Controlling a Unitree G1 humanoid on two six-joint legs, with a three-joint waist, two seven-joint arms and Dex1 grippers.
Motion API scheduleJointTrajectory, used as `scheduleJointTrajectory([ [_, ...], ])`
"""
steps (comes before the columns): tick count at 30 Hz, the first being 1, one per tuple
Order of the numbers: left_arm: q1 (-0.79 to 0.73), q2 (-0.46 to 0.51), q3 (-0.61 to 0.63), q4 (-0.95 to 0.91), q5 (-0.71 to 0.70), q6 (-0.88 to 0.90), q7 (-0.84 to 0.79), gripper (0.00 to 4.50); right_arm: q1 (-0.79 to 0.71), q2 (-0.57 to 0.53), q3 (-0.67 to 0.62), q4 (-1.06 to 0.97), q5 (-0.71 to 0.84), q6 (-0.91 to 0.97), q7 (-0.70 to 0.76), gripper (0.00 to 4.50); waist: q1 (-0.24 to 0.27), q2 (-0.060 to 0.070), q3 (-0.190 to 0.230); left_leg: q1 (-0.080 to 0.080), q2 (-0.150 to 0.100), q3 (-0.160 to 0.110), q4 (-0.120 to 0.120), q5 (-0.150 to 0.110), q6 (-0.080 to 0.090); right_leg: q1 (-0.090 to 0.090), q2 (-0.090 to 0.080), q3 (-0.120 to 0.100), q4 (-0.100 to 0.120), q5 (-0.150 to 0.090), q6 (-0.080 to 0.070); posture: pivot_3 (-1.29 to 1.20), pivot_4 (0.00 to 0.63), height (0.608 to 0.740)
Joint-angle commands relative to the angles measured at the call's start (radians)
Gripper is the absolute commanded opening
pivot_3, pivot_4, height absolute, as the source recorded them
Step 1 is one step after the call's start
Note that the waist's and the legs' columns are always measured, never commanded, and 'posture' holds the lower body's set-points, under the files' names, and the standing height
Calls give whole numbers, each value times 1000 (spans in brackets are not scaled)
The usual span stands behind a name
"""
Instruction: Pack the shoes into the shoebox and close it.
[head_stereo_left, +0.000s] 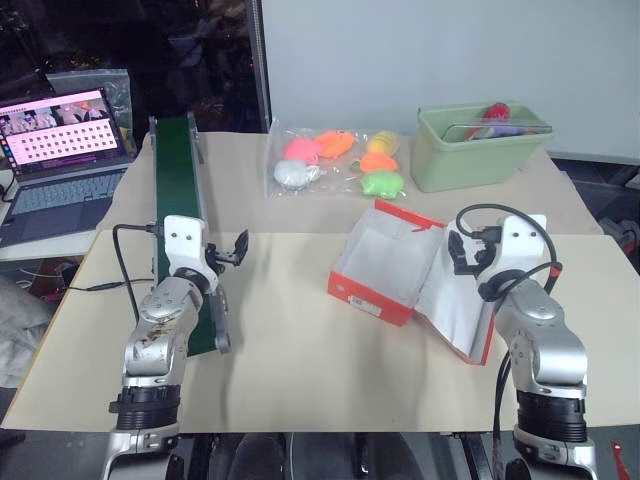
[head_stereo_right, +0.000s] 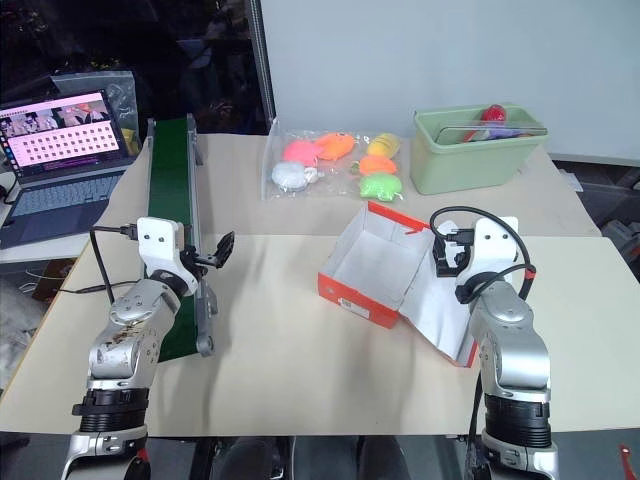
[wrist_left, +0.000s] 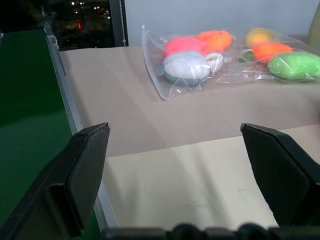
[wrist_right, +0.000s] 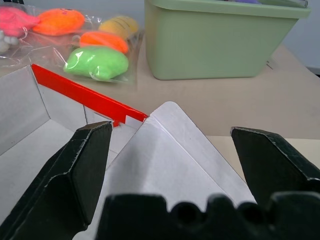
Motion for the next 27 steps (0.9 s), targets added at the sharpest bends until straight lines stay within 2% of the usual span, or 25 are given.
scheduleJointTrajectory([
  [1, -15, 14, -33, -16, 35, -9, -8, 4500, 2, -14, -19, -15, -14, -32, 10, 4474, 0, 0, 0, 0, 0, 0, 0, 0, 0, 0, 0, 0, 0, 0, 0, 0, 150, 729],
  [3, -20, 13, -64, -21, 58, -3, -5, 4500, -2, -45, 21, -33, 6, -24, 85, 4474, 0, 0, 0, 0, 0, 0, 0, 0, 0, 0, 0, 0, 0, 0, 0, 0, 150, 729],
  [6, -5, -19, -91, -90, 85, 14, 38, 4500, -40, -100, 94, -148, 162, 38, 312, 4474, 0, 0, 0, 0, 0, 0, 0, 0, 0, 0, 0, 0, 0, 0, 0, 0, 150, 729],
  [9, 38, -53, -94, -179, 105, 41, 90, 4500, -66, -149, 144, -249, 311, 125, 473, 4474, -9, 0, 0, 0, 0, -1, 0, 0, 0, 0, 0, 0, 0, 0, 0, 0, 150, 729],
  [15, 149, -86, -84, -357, 146, 137, 170, 4500, -79, -200, 196, -363, 542, 221, 660, 4474, -8, 0, 0, 0, 0, -3, 0, 0, 0, 1, 0, -1, 0, 0, 0, 0, 150, 729],
  [18, 192, -91, -84, -430, 167, 197, 198, 4500, -81, -214, 223, -337, 536, 214, 681, 4474, -4, 0, 0, 0, 0, -3, 0, 0, 0, 1, 0, -1, 0, 0, 0, 0, 150, 729],
  [23, 252, -167, 56, -586, 232, 445, 364, 4500, -96, -213, 257, -289, 498, 188, 683, 4474, -3, 0, 0, 1, 0, -3, 1, 0, 0, 1, 0, -1, 1, 0, 0, 0, 150, 729],
  [27, 259, -183, 44, -629, 288, 513, 406, 4500, -112, -198, 267, -264, 492, 183, 688, 4474, 1, 0, 0, 1, -1, -4, 1, 0, 0, 1, 0, -1, 2, 0, 0, 0, 150, 729],
])
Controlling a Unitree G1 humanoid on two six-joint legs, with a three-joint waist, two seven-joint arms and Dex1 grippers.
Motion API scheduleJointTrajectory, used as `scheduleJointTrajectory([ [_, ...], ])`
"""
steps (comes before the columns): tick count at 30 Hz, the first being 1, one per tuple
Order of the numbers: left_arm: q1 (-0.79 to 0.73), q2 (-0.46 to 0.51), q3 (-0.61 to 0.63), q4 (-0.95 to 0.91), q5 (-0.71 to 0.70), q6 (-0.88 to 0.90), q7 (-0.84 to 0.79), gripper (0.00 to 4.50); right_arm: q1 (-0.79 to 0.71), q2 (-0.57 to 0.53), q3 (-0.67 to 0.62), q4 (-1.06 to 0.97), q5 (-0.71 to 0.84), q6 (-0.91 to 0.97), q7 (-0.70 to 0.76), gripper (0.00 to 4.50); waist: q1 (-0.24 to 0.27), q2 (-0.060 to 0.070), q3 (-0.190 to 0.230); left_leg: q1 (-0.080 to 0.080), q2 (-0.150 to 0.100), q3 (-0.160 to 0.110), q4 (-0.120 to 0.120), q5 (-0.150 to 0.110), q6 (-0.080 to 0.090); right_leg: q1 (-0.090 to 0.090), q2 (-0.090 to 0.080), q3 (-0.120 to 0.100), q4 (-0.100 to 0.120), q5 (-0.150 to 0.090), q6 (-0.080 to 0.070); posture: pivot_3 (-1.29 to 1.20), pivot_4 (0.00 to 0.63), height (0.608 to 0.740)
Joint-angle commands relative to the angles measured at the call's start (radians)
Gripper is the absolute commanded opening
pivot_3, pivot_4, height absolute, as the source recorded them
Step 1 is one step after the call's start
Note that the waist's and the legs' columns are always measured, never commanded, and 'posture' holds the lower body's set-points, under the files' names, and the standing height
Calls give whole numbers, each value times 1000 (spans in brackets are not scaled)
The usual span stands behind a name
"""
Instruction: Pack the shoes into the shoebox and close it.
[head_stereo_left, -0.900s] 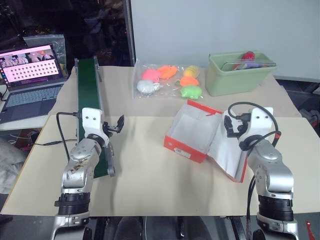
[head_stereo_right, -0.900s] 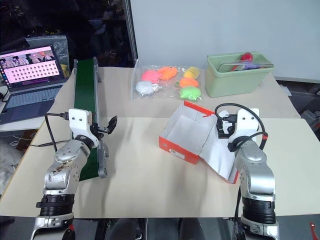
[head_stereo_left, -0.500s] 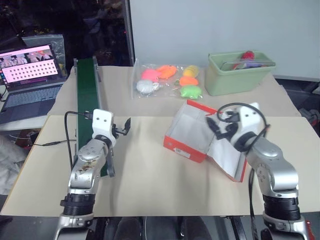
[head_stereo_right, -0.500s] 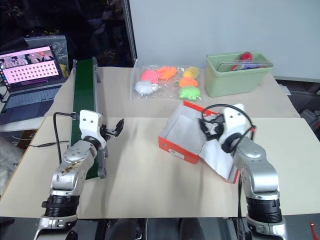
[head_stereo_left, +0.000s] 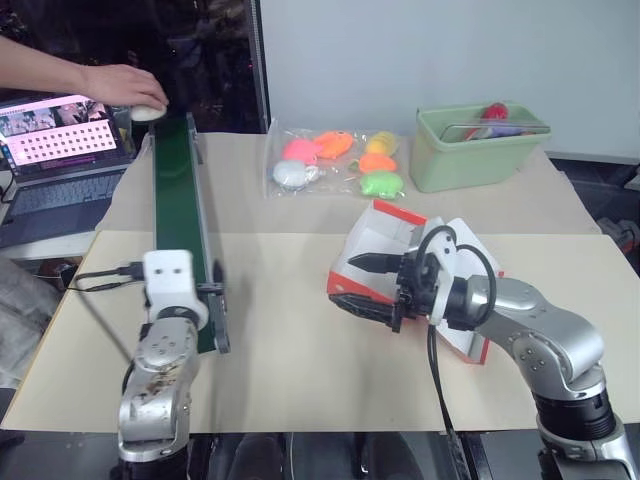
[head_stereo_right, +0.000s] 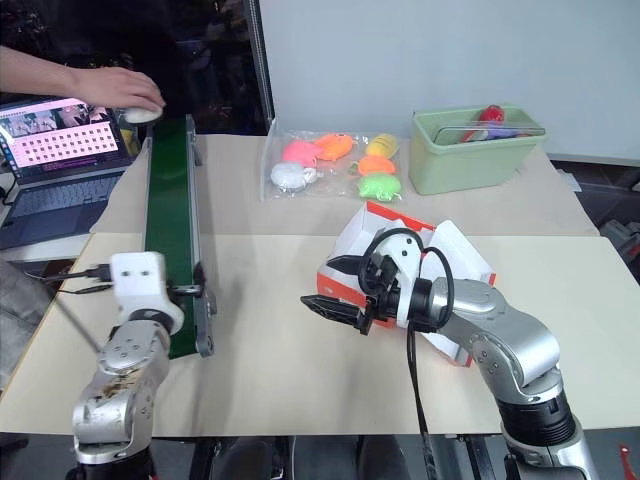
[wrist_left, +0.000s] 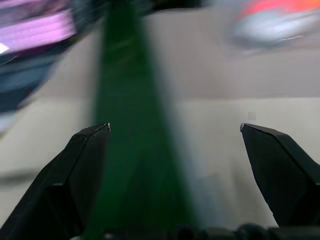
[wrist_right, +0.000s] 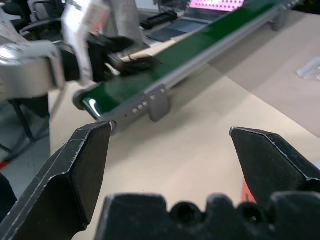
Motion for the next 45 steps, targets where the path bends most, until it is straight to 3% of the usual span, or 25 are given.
scheduleJointTrajectory([
  [1, 1, -22, -9, -61, 38, 45, 34, 4500, -29, 12, 7, -2, 1, -33, 13, 4474, 3, 0, 0, 0, 0, 0, 0, 0, 0, 0, 0, 0, 0, 0, 0, 0, 150, 729],
  [12, -13, -41, -3, -48, 36, 67, 9, 4500, -22, 19, -9, 11, 22, -34, 24, 4474, 13, 0, 0, 0, 0, 0, 0, 0, 0, 0, 0, 0, 0, 0, 0, 0, 150, 729],
  [22, -44, -36, -5, -15, 34, 68, -6, 4500, 142, -3, -124, 43, 80, -110, 132, 4474, 15, 0, 0, 0, 0, 0, 0, 0, 0, 0, 0, 0, 0, 0, 0, 0, 150, 729],
  [30, -71, -28, 1, 5, 32, 71, -14, 4500, 189, -39, -73, 23, -32, -209, 163, 4474, 14, 0, 0, 0, 0, 0, 0, 0, 0, 1, 0, 0, 0, 0, 0, 0, 150, 729],
  [45, -240, 39, 65, 58, 11, 236, -62, 4500, 178, -27, -44, 27, -64, -214, 126, 4474, 15, -1, 0, 0, -1, 0, 1, 0, 0, 1, 0, 0, 0, 0, 0, 0, 150, 729],
])
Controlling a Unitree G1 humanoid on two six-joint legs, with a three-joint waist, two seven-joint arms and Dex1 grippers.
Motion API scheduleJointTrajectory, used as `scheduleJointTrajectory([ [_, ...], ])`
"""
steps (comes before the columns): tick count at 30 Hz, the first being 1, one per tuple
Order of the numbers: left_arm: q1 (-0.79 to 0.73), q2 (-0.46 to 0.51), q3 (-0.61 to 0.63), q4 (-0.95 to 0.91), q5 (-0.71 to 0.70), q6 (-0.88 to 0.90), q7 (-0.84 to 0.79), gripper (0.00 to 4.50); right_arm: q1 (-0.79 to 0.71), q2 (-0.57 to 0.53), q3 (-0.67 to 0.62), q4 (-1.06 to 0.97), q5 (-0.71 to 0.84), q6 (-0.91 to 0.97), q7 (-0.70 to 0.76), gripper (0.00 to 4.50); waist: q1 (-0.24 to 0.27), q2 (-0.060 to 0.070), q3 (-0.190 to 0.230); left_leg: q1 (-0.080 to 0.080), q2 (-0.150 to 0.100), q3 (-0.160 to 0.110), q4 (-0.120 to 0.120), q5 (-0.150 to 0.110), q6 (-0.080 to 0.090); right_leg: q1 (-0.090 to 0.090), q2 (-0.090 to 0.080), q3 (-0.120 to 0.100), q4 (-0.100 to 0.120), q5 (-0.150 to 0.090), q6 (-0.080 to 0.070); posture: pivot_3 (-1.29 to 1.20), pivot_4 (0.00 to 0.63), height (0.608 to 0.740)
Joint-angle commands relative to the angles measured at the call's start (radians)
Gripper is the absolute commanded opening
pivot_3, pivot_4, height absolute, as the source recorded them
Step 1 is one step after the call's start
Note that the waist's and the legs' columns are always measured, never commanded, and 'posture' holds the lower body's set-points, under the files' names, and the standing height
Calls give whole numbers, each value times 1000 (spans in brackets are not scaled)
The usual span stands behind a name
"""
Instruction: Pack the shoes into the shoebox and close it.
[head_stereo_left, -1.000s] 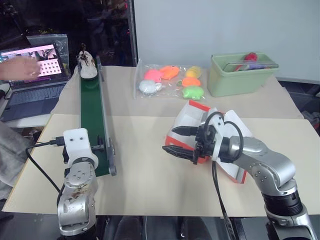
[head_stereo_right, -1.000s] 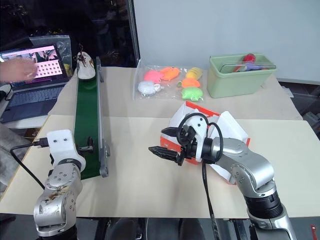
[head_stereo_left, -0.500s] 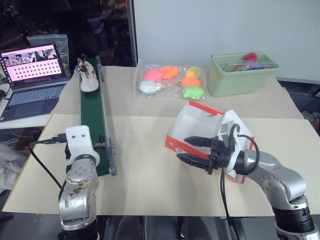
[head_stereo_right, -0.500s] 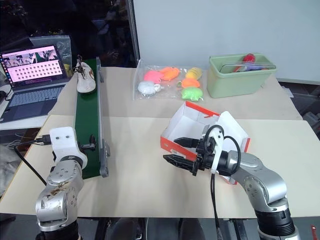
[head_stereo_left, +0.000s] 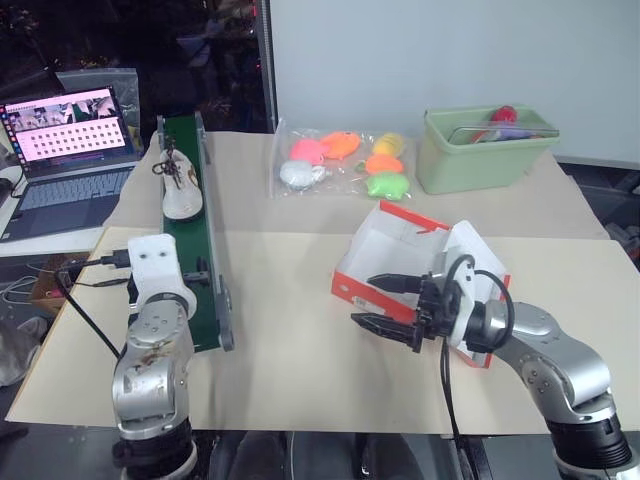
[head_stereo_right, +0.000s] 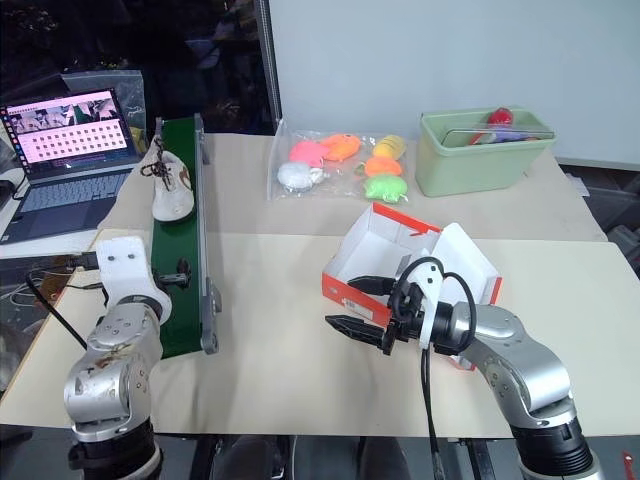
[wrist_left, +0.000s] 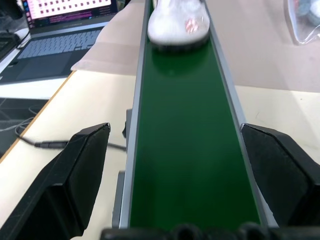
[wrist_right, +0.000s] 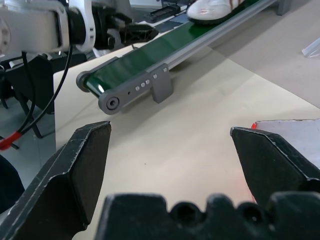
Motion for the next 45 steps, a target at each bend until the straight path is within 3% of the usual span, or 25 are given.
scheduleJointTrajectory([
  [1, -48, 32, 31, 16, -3, 26, -14, 4500, -13, 8, 0, -17, -6, -29, -13, 4474, 0, 0, 0, 0, 0, 0, 0, 0, 0, 0, 0, 0, 0, 0, 0, 0, 150, 729],
  [17, -143, 53, 53, 166, -25, 23, -38, 4500, -7, 28, -7, -42, 17, -15, -37, 4474, -1, 0, 0, 0, 0, 0, 0, 0, 0, 0, 0, 0, 0, 0, 0, 0, 150, 729],
  [24, -101, -63, 130, 208, -89, 155, -40, 4500, -14, 25, -26, -54, 47, -6, -49, 4474, -1, 0, 0, 1, 0, 0, 0, 0, 0, 1, 0, 0, 1, 0, 0, 0, 150, 729],
  [25, -98, -80, 142, 198, -97, 168, -38, 3962, -15, 23, -28, -55, 51, -5, -50, 4500, 0, 1, -1, 1, 0, 0, 0, 0, 0, 1, 0, 0, 1, 0, 0, 0, 150, 729],
  [28, -100, -109, 163, 170, -109, 201, -33, 3275, -17, 23, -38, -57, 63, -2, -53, 4500, 1, 3, -2, 4, 0, 0, 0, 0, 0, 3, 0, 0, 1, 0, 0, 0, 150, 729],
  [33, -105, -106, 155, 155, -106, 218, -25, 2576, -25, 24, -42, -52, 73, -1, -61, 4500, 0, 3, -3, 13, 0, 0, 0, 0, 0, 12, 0, 0, 1, -1, 0, 0, 150, 729],
  [36, -110, -101, 149, 153, -106, 230, -19, 2260, -27, 25, -40, -50, 76, -2, -67, 4500, 0, 3, -3, 18, 0, 0, -1, 0, 0, 16, 0, 0, 0, -2, 0, 0, 150, 729],
  [42, -128, -73, 127, 161, -89, 211, -3, 2260, -31, 27, -42, -46, 81, -2, -86, 4500, 0, 3, -3, 17, 0, 0, -1, 0, 0, 17, 0, 0, 0, -2, 0, 0, 150, 729],
  [45, -148, -33, 87, 145, -59, 119, 14, 2260, -32, 29, -43, -38, 72, -3, -102, 4500, 1, 3, -3, 17, 0, 0, -1, 0, 0, 17, 0, 0, 0, -2, 0, 0, 150, 729],
])
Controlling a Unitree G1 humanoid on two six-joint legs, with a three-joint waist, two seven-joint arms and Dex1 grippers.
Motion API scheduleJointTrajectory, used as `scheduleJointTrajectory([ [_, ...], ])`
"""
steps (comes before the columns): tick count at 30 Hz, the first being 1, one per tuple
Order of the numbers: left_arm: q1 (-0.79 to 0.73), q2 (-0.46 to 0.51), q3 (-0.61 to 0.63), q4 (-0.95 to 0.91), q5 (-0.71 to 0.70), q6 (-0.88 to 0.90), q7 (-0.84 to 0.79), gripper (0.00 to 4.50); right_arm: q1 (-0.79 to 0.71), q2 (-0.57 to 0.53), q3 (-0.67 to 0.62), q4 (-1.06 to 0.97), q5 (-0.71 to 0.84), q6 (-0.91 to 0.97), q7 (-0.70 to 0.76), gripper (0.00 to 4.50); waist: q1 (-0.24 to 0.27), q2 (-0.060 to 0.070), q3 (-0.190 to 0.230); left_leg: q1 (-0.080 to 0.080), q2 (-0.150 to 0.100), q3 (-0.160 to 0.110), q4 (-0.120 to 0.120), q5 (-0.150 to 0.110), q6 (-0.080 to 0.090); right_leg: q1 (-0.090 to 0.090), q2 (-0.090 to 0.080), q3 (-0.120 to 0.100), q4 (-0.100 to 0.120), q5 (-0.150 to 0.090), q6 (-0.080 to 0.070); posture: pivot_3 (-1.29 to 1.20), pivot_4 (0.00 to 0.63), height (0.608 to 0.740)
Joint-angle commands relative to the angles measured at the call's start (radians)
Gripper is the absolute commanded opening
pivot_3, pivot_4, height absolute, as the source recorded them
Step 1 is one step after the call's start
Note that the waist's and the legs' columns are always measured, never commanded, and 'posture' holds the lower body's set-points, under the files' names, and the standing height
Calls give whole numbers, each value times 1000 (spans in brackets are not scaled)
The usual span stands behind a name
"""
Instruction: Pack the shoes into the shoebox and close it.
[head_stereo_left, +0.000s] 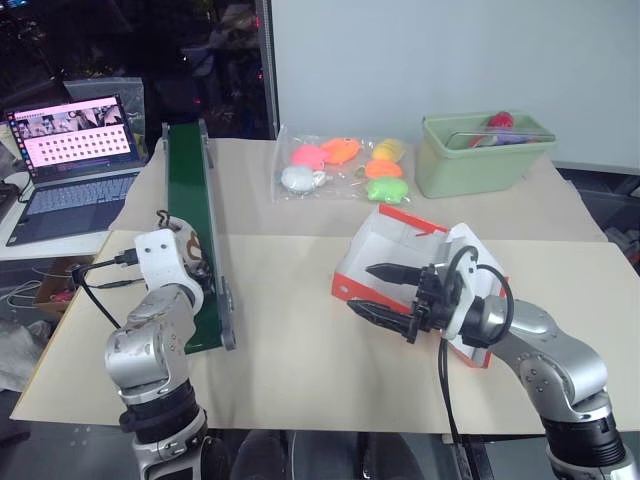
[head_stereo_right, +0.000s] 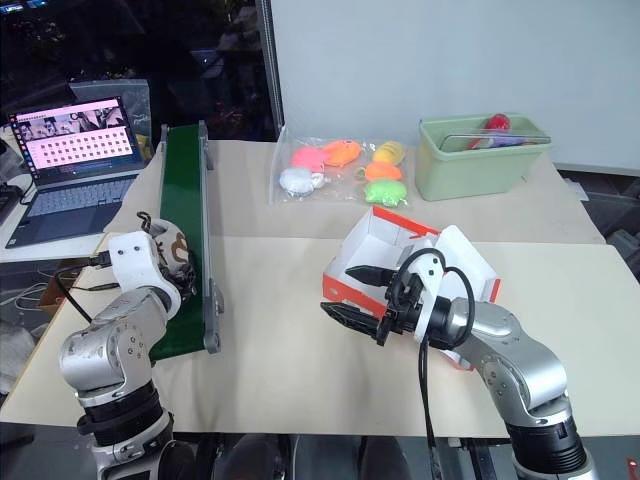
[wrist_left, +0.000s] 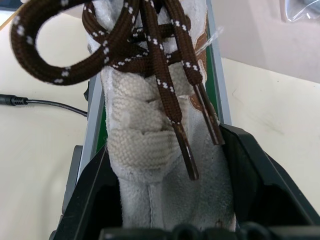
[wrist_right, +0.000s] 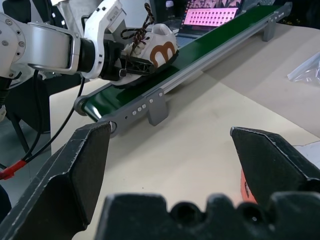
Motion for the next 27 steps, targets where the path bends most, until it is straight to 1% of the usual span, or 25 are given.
scheduleJointTrajectory([
  [1, -17, 54, -57, 15, 50, -105, 24, 2260, -14, 0, -30, -18, 9, -7, -22, 4500, 0, 0, 0, 0, 0, 0, 0, 0, 0, 0, 0, 0, 0, 0, 0, 0, 150, 729],
  [6, -44, 167, -197, -18, 127, -321, 11, 2260, -48, 23, -38, 26, -1, -11, -69, 4500, -3, -4, 3, -6, 0, -2, 0, 0, 0, -5, 1, 0, -1, 0, -1, 0, 150, 729],
  [8, -42, 181, -230, -28, 142, -368, 9, 2260, -66, 32, -40, 50, -13, -15, -90, 4500, -1, -4, 3, -11, 0, -2, 0, 0, 0, -9, 1, 0, -2, 1, -1, 0, 150, 729],
  [10, -39, 170, -235, -37, 131, -412, 1, 2260, -85, 50, -50, 69, -11, -10, -118, 4500, 1, -4, 3, -16, -1, -2, 0, 0, 0, -14, 1, 0, -1, 1, -1, 0, 150, 729],
  [12, -44, 130, -223, -46, 76, -455, -29, 2260, -113, 83, -71, 100, -1, 6, -174, 4500, 1, -5, 3, -18, 0, -2, 0, 0, 0, -17, 1, 0, -1, 1, -1, 0, 150, 729],
  [14, -58, 57, -213, -64, -80, -484, -144, 2260, -154, 137, -105, 146, 36, 36, -243, 4500, 0, -5, 3, -19, 0, -2, 0, 0, 0, -18, 1, 0, -1, 1, -1, 0, 150, 729],
  [16, -57, -15, -190, -85, -250, -465, -250, 2260, -202, 208, -153, 186, 105, 78, -324, 4500, 2, -5, 3, -19, 0, -1, 1, 0, 0, -17, 1, 0, -1, 1, -1, 0, 150, 729],
  [17, -54, -33, -177, -91, -297, -457, -272, 2260, -220, 234, -172, 199, 131, 96, -353, 4500, 1, -5, 3, -20, 0, -2, 1, 0, 0, -17, 1, 0, -1, 1, -1, 0, 150, 729],
  [18, -46, -33, -178, -99, -338, -444, -304, 2260, -245, 275, -201, 220, 179, 117, -400, 4500, 0, -5, 3, -20, 0, -2, 1, 0, 0, -17, 1, 0, -1, 1, -1, 0, 150, 729],
  [19, -41, -26, -180, -101, -351, -438, -314, 2260, -260, 299, -216, 233, 211, 136, -425, 4500, -2, -5, 3, -19, 0, -2, 1, 0, 0, -17, 1, 0, -1, 1, -1, 0, 150, 729],
  [21, -39, -11, -205, -105, -387, -415, -339, 2260, -295, 347, -217, 268, 258, 187, -473, 4500, -12, -4, 3, -19, 0, -2, 0, 0, 0, -18, 1, 0, 0, 1, -1, 0, 150, 729],
  [23, -41, 6, -232, -104, -409, -408, -354, 2260, -327, 377, -217, 300, 286, 225, -511, 4500, -19, -4, 2, -18, 0, -2, 0, 0, 0, -18, 2, 0, 1, 1, -1, 0, 150, 729],
  [25, -43, 23, -251, -98, -418, -410, -363, 2260, -361, 407, -245, 337, 338, 256, -557, 4500, -22, -4, 2, -18, 0, -2, 0, 0, 0, -18, 2, 0, 1, 1, -1, 0, 150, 729],
  [27, -44, 38, -261, -88, -426, -411, -367, 2260, -391, 415, -253, 361, 355, 281, -583, 4500, -23, -4, 2, -19, 0, -2, 0, 0, 0, -18, 2, 0, 1, 1, -1, 0, 150, 729],
])
